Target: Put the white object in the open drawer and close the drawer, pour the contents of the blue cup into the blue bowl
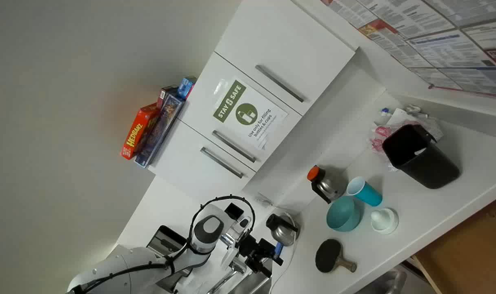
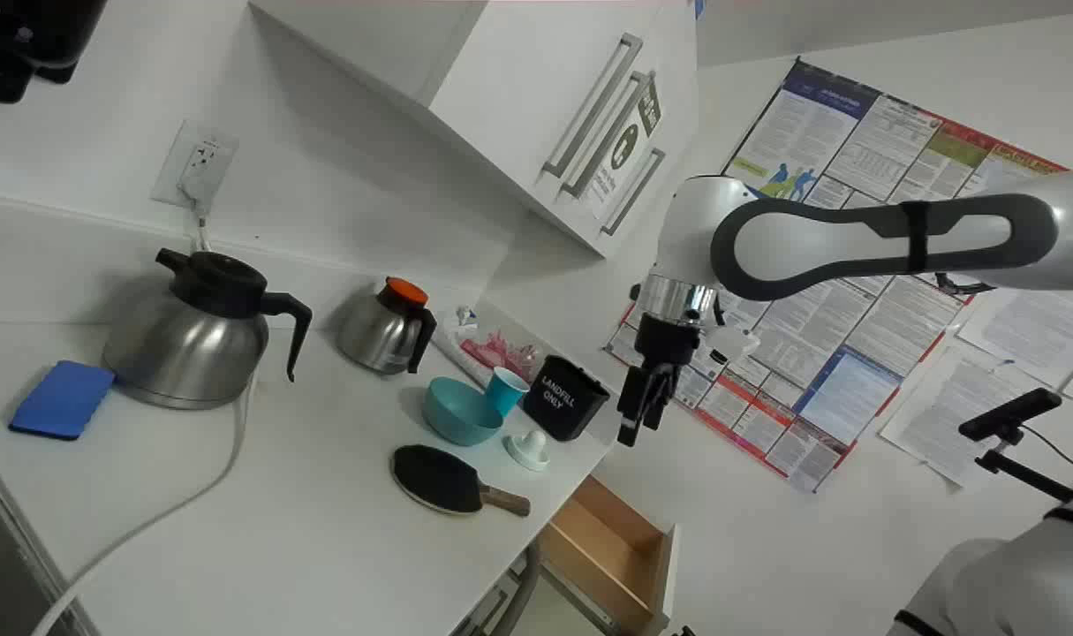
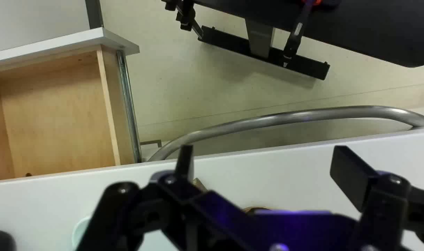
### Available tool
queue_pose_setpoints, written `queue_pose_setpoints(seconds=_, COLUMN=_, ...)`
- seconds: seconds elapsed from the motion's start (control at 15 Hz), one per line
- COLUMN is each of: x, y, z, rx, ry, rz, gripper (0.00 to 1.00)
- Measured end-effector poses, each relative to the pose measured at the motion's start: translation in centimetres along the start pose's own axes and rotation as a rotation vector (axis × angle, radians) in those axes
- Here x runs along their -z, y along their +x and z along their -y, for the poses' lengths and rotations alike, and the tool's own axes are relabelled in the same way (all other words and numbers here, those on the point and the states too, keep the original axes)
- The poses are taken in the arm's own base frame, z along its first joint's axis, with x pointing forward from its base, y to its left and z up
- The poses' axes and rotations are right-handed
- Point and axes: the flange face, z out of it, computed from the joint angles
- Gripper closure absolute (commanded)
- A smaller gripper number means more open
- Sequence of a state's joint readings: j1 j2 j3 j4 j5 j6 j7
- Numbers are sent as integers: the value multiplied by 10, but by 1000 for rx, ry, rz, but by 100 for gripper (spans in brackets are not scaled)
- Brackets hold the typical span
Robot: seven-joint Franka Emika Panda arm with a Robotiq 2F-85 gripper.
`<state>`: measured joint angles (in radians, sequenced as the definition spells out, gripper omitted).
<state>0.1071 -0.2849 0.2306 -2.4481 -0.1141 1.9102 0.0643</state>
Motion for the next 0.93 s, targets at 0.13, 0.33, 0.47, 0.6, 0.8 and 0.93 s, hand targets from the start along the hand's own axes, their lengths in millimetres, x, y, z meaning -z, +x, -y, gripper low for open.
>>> queue_pose_setpoints(seconds=0.13, x=0, y=0, z=0, rx=0, ry=0, rz=0, gripper=0)
queue_pose_setpoints(seconds=0.33, x=0, y=0, z=0, rx=0, ry=0, rz=0, gripper=0)
queue_pose_setpoints(seconds=0.47, x=0, y=0, z=0, rx=0, ry=0, rz=0, gripper=0)
queue_pose_setpoints(seconds=0.6, x=0, y=1, z=-3, rx=-5, ry=4, rz=-5, gripper=0)
queue_pose_setpoints(seconds=0.8, x=4, y=8, z=-19, rx=-36, ry=27, rz=-56, gripper=0)
queue_pose_setpoints(seconds=0.93, x=7, y=17, z=-37, rx=-55, ry=40, rz=-98, gripper=0)
